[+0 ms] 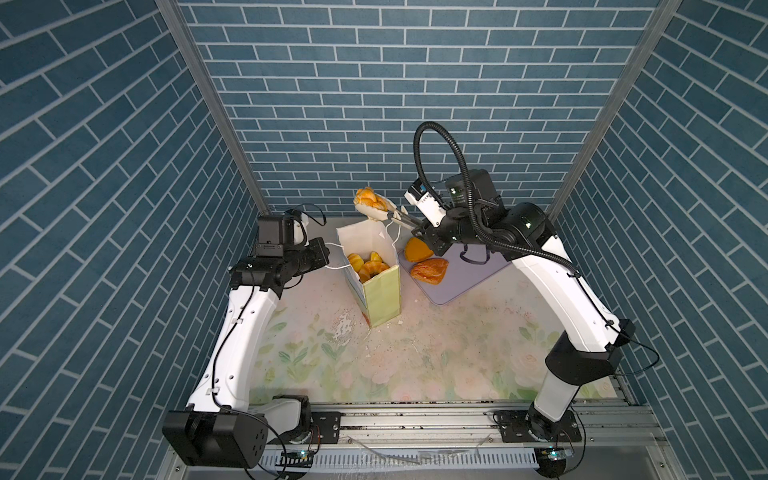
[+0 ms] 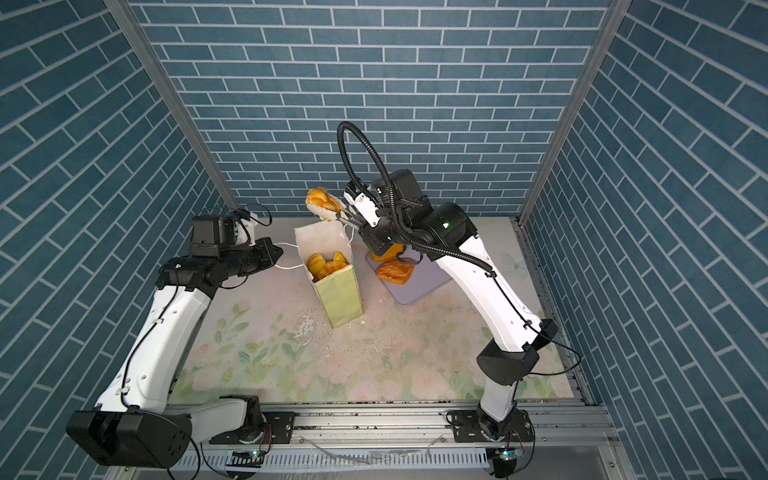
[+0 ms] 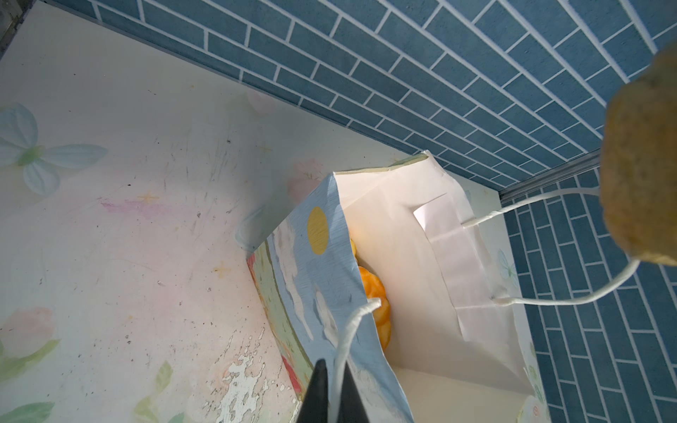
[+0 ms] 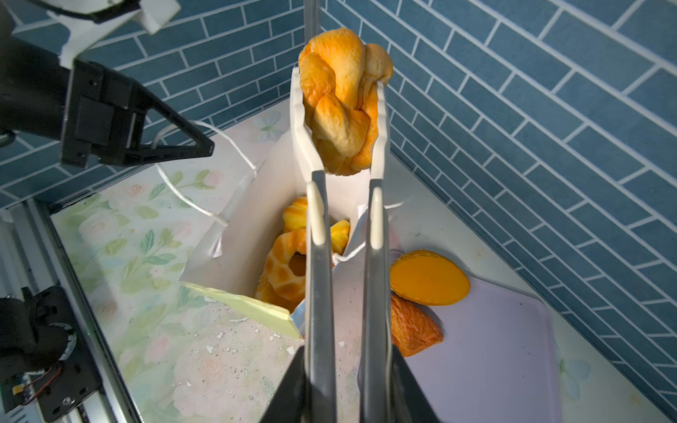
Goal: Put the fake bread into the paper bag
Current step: 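Lift the knotted bun and carry it over the bag opening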
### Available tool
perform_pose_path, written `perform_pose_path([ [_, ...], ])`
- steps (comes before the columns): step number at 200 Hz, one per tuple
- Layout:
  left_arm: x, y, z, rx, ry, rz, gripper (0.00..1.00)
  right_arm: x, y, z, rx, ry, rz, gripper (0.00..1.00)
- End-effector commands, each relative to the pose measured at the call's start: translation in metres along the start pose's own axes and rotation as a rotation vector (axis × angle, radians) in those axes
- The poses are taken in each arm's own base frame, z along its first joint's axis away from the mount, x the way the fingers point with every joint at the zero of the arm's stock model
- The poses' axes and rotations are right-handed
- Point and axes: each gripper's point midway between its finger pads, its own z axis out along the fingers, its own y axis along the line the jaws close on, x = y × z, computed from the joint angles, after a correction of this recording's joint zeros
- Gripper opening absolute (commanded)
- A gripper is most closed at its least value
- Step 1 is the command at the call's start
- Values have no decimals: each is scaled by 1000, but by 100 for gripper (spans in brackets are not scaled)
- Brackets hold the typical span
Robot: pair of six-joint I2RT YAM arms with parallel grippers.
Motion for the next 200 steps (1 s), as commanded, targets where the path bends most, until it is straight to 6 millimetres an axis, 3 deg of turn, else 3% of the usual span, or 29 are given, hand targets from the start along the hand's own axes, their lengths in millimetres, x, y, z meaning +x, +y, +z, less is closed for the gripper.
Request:
perform_pose_path([
  [1, -1, -1, -1, -1, -8, 11, 9, -7, 13, -1, -39, -29, -41, 21],
  [33, 2, 0, -1, -4, -7, 10, 9, 27, 23, 19, -33, 85, -35, 23],
  [81, 1, -1, -4, -2, -15, 9, 9, 45, 16, 37, 23, 147, -15, 33],
  [105, 2, 0, -4, 1, -17, 6, 9, 42, 14, 39, 32, 147, -7, 43],
  [143, 1, -2, -4, 6, -25, 4, 9, 34, 15, 35, 29, 122, 2, 46],
  [200, 0, -3, -4, 13, -28, 6, 9, 7, -1, 2, 98, 20, 7, 46],
])
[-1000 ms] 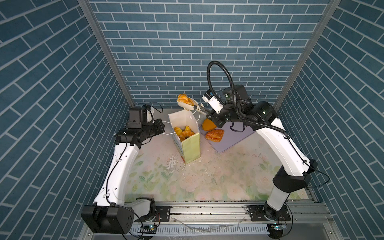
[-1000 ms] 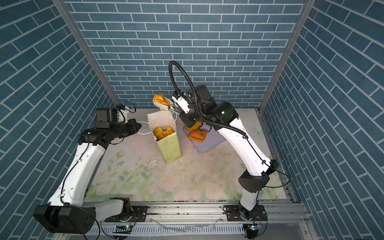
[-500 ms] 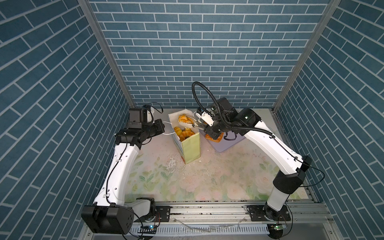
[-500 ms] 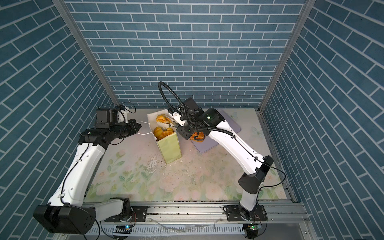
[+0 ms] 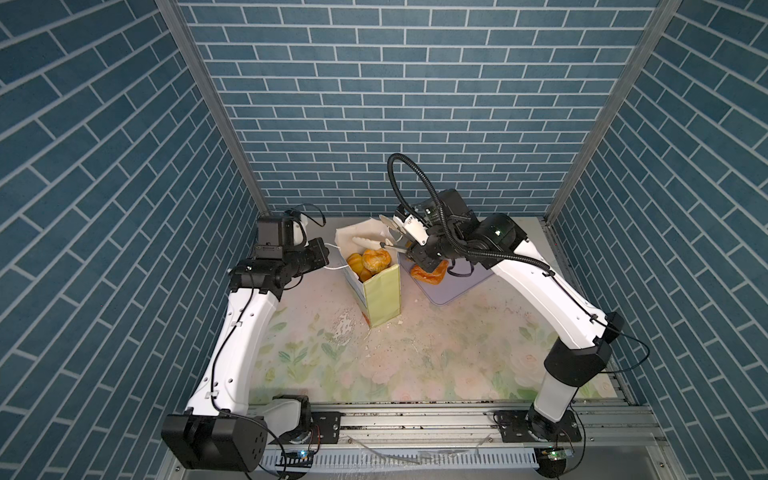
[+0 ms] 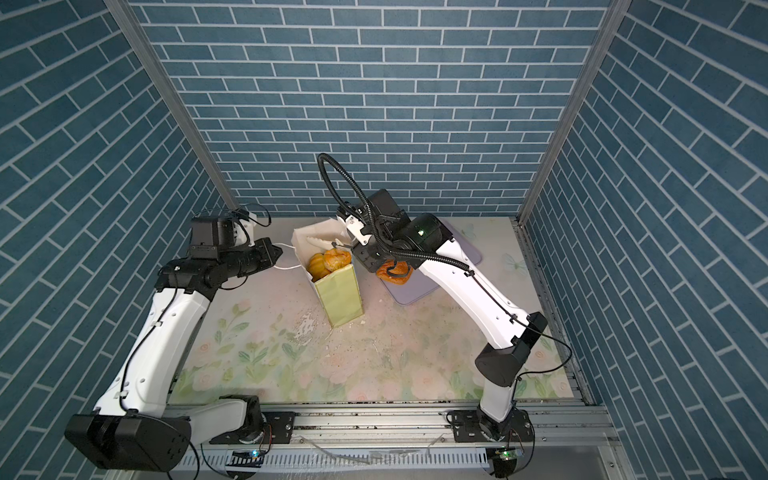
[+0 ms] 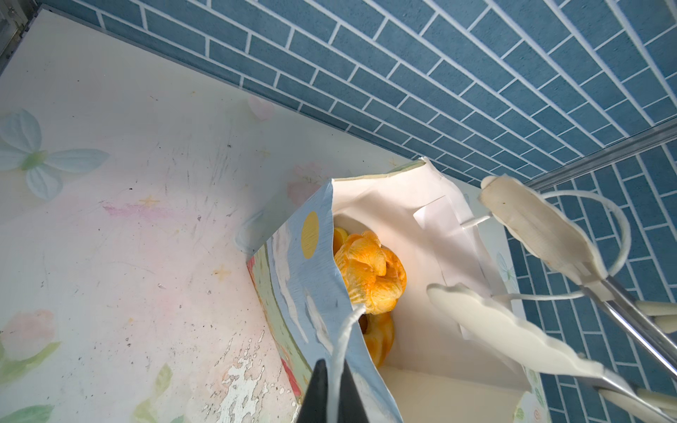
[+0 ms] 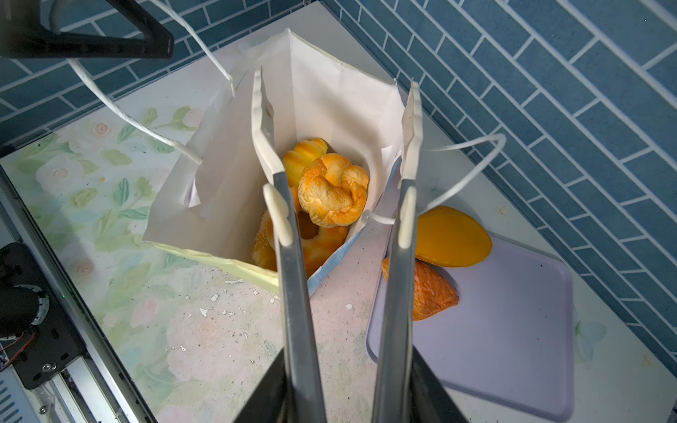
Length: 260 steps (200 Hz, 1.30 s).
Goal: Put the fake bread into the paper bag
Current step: 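Lift the knotted bun and carry it over the bag opening, then move the empty tongs back over the bread tray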
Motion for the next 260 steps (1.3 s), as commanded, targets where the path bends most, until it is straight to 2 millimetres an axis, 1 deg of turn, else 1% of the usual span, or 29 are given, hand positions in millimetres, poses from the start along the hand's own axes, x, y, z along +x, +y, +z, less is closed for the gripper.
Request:
perform_pose_path([
  [1, 0, -2, -2, 9, -13, 4, 9, -30, -15, -39, 68, -136, 22, 46],
  [13, -1, -3, -2, 10, -13, 4, 9, -32, -24, -47, 102, -151, 28, 46],
  [39, -2, -4, -4, 12, -18, 10, 9, -31, -50, -67, 196, -164, 74, 46],
  [53, -2, -4, -4, 12, -19, 13, 9, -28, -62, -80, 236, -177, 107, 46],
  [65, -3, -5, -5, 13, -21, 14, 9, -23, -77, -90, 272, -185, 153, 46],
  [88, -4, -7, -4, 28, -24, 9, 9, 5, -111, -99, 345, -135, 285, 46],
  [103, -6, -10, -5, 39, -30, 9, 9, 28, -125, -100, 392, -91, 342, 46],
  [112, -7, -11, -6, 42, -33, 12, 9, 40, -130, -99, 405, -73, 367, 46],
  [123, -7, -11, -7, 41, -34, 16, 9, 60, -136, -95, 422, -40, 418, 47],
  [142, -6, -11, -7, 44, -30, 21, 9, 91, -139, -82, 413, 11, 493, 47],
  [169, -6, -12, -6, 52, -28, 14, 9, 140, -133, -47, 359, 125, 557, 47],
  [188, -6, -13, -6, 55, -32, 10, 9, 167, -128, -28, 343, 208, 579, 47],
  [215, -4, -11, -5, 49, -24, 11, 9, 187, -116, -3, 287, 289, 580, 47],
  [260, -2, -9, -3, 42, -17, 8, 9, 201, -103, 29, 198, 379, 577, 47],
])
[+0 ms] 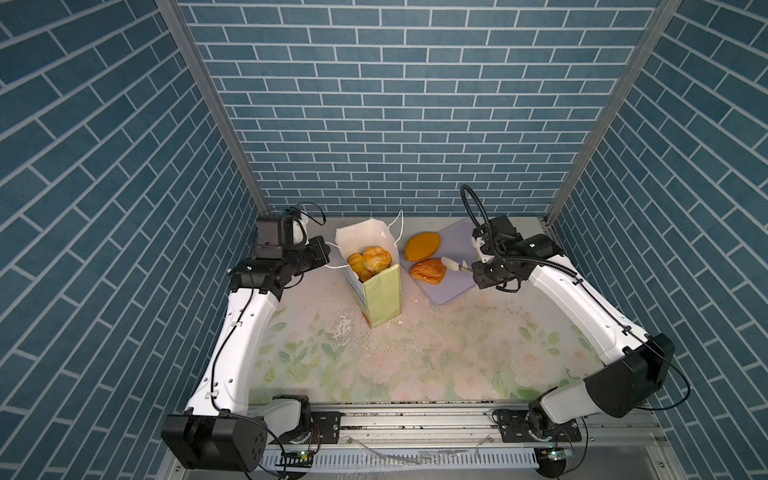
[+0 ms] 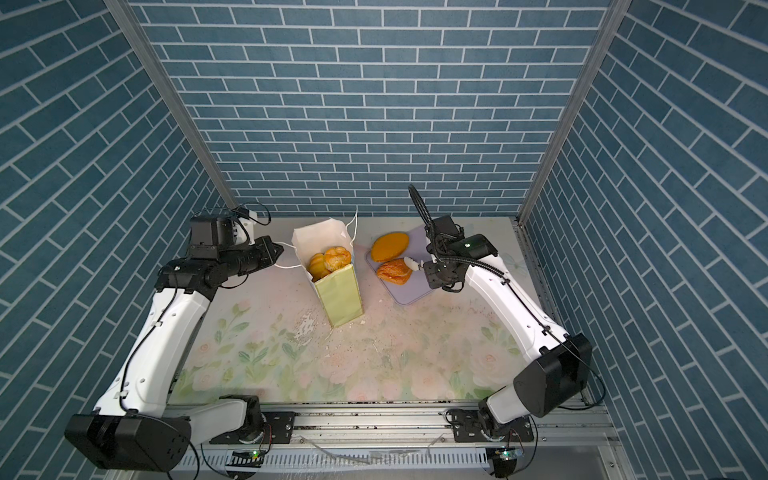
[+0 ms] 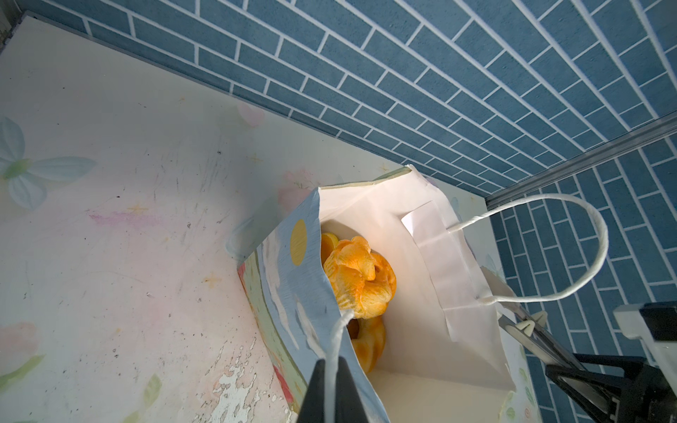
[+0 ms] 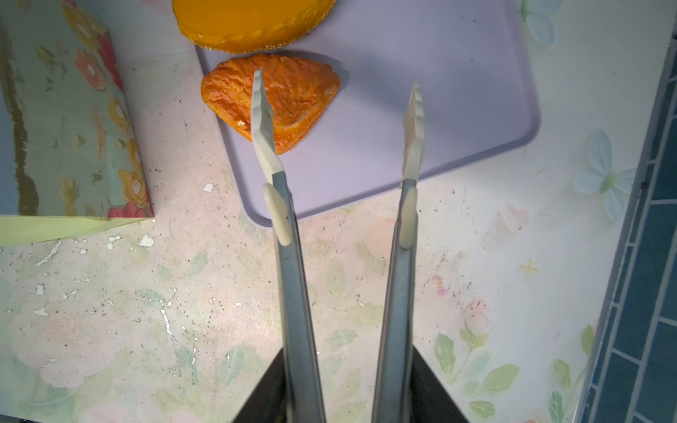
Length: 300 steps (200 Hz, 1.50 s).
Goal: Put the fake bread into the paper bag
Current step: 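Lower the open tongs around the brown triangular pastry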
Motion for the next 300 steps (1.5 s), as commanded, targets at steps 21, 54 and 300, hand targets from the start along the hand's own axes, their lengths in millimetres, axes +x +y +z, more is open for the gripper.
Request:
perform_pose_path([
  [21, 4, -2, -2, 7, 0, 4, 9, -8, 17, 23, -72, 32, 7, 47],
  [54, 5, -1, -2, 4, 3, 5, 9, -18, 25, 36, -71, 42, -17, 47],
  [300, 8, 3, -2, -11, 13, 9, 8, -11, -23, 37, 81, 88, -165, 49],
])
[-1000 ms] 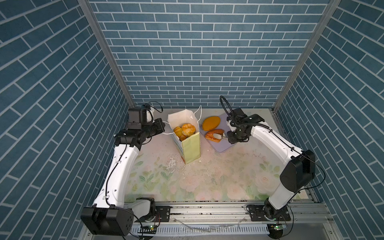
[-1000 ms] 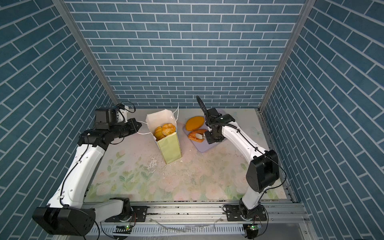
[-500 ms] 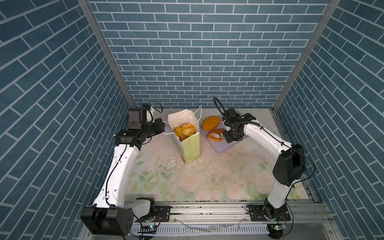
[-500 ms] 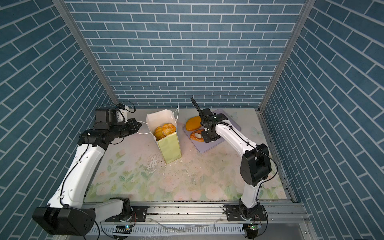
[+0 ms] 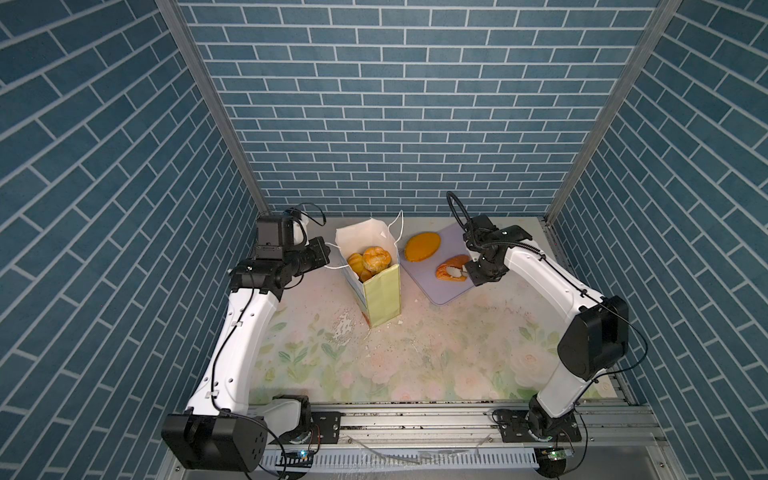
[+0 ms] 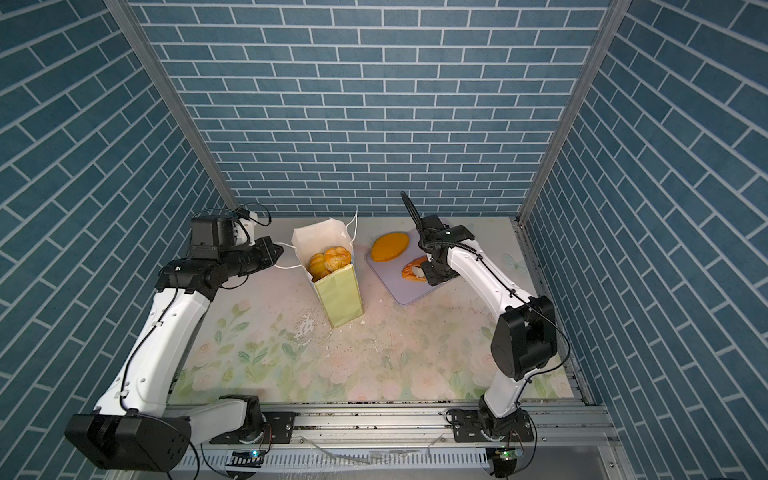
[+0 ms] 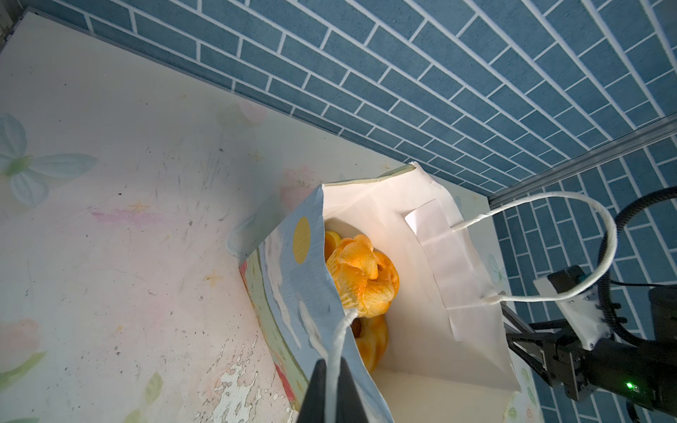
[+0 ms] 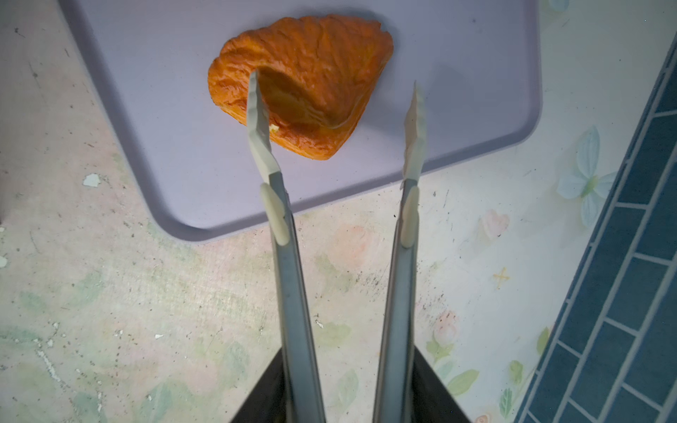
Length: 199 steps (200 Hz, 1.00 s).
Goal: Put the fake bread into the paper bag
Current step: 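Lower the open tongs around the brown triangular pastry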
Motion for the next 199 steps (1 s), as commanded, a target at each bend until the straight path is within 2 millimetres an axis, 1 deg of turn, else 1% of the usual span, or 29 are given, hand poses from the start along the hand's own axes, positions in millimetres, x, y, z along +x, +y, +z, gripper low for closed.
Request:
perform_pose_path([
  [1, 6, 1, -3, -6, 9, 10, 9, -3, 1, -17, -42, -56, -63, 49],
  [19, 6, 0, -5, -5, 5, 12, 9, -4, 2, -16, -51, -33, -65, 49],
  [33, 6, 0, -5, -7, 3, 11, 9, -6, 3, -15, -53, -15, -25, 49],
  [54, 7, 2, -2, -5, 6, 2, 9, -10, 10, -17, -74, -5, 93, 49],
  [73, 7, 2, -1, -2, 4, -1, 9, -15, 15, -18, -52, -21, 197, 48],
  [87, 7, 1, -1, 1, 7, 1, 9, -19, 15, -16, -27, -36, 280, 48],
  [109, 8, 1, 0, 2, 11, 6, 9, -25, 16, -8, -19, -50, 395, 48],
  [147, 10, 3, 0, -1, 10, 12, 9, -33, 18, 2, -24, -73, 498, 48],
  [199, 11, 4, 0, -1, 11, 14, 9, -35, 32, 28, -57, -29, 553, 49],
])
